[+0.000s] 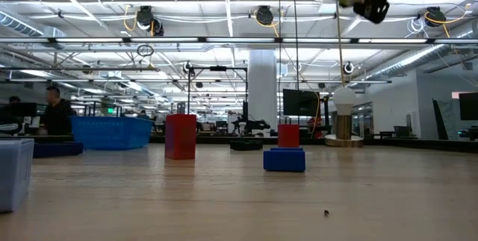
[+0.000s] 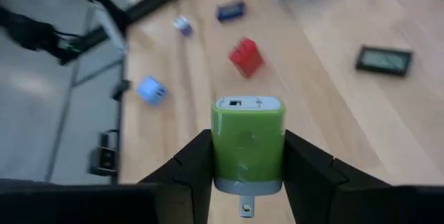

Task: Pick & Place Office items
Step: Put the green charger adapter into the white bin

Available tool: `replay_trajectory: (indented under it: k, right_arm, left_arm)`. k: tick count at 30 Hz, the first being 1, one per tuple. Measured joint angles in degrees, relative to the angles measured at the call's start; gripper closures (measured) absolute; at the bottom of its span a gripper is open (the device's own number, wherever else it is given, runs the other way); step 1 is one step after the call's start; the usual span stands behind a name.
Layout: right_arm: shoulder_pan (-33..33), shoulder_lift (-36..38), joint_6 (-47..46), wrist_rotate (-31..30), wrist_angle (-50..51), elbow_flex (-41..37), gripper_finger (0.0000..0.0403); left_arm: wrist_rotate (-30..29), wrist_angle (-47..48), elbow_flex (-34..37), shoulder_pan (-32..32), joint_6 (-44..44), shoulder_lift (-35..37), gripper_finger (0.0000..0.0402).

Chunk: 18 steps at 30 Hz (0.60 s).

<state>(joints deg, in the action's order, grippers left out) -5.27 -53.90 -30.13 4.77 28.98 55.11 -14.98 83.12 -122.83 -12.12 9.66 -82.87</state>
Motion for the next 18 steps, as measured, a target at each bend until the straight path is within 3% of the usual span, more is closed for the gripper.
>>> replay_trajectory:
  k: [6,18]
  right_arm:
    - [-2.2,4.0,2.2,7.1,-5.0,0.0,0.0278]
    - [-9.4,5.1,-0.2,21.7,-8.4,0.1,0.0278]
  left_arm:
    - [0.0,-0.8,0.0,0.0,0.5,0.0,0.0172]
    - [0.1,-3.9,0.0,0.0,1.4,0.0,0.0172]
